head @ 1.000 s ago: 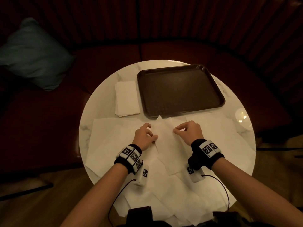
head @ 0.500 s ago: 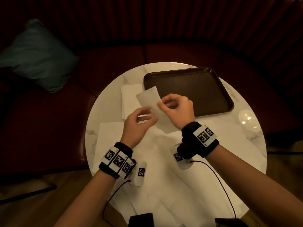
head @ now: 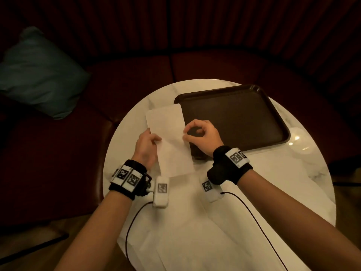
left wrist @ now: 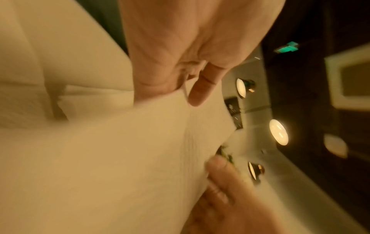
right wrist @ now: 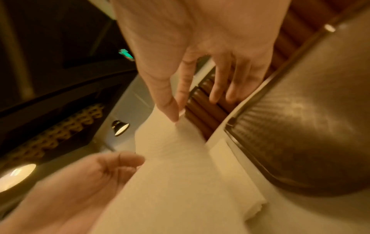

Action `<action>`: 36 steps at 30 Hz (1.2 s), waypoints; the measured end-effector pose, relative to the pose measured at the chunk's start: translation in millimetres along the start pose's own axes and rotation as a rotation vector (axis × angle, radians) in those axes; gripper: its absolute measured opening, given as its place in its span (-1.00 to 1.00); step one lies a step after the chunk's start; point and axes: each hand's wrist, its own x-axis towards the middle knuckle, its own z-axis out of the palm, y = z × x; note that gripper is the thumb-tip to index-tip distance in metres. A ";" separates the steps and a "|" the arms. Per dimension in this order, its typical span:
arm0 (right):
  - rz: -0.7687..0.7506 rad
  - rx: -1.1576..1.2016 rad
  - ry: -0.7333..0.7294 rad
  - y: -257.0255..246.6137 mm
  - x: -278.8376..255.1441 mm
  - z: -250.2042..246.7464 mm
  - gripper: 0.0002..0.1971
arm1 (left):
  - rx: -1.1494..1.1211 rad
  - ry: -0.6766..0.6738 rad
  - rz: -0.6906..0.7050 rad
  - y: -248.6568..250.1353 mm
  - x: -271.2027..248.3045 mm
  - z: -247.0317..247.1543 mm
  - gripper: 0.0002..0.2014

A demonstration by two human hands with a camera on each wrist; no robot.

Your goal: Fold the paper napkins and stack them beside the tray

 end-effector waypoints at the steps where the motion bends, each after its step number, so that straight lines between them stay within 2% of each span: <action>1: 0.008 0.090 -0.055 3.1 6.0 0.9 -0.86 | -0.061 -0.008 -0.063 3.0 8.0 -4.4 -0.55; 3: 0.052 0.250 -0.153 4.5 16.0 3.9 -0.81 | -0.084 -0.040 -0.102 9.0 22.6 -10.0 -0.55; 5: 0.088 0.288 -0.204 6.3 27.4 9.8 -0.75 | 0.002 -0.062 -0.065 13.9 36.5 -11.0 -0.52; 8: 0.136 0.261 -0.189 7.8 50.8 20.7 -0.70 | 0.121 -0.029 -0.035 20.0 56.2 -13.5 -0.43; 11: 0.182 0.201 -0.144 12.6 77.0 28.6 -0.66 | 0.302 -0.010 0.021 25.5 74.2 -23.5 -0.21; 13: 0.210 0.161 -0.152 16.0 90.9 32.3 -0.63 | 0.442 -0.011 0.088 26.0 81.7 -29.8 -0.14; 15: 0.232 0.115 -0.183 17.9 100.5 35.4 -0.61 | 0.627 0.026 0.161 22.6 90.0 -34.0 -0.25; 17: 0.235 0.043 -0.209 19.1 108.1 39.1 -0.59 | 0.768 0.058 0.199 16.9 99.0 -36.6 -0.47; 20: 0.230 -0.062 -0.236 23.2 116.4 46.7 -0.57 | 0.851 0.105 0.231 5.6 109.1 -40.8 -0.64; 24: 0.168 -0.270 -0.251 29.6 118.2 55.7 -0.55 | 0.893 0.143 0.212 -6.5 113.9 -47.3 -0.64; 30: 0.095 -0.574 -0.371 26.8 119.6 57.5 -0.45 | 1.179 0.141 0.255 -13.9 112.3 -45.6 -0.60; 32: 0.092 -0.547 -0.373 21.0 113.1 46.4 -0.46 | 1.260 0.157 0.249 -11.4 106.0 -42.7 -0.60; 36: 0.055 -0.380 -0.277 11.9 73.2 11.2 -0.60 | 1.308 0.132 0.295 -1.5 75.2 -37.4 -0.64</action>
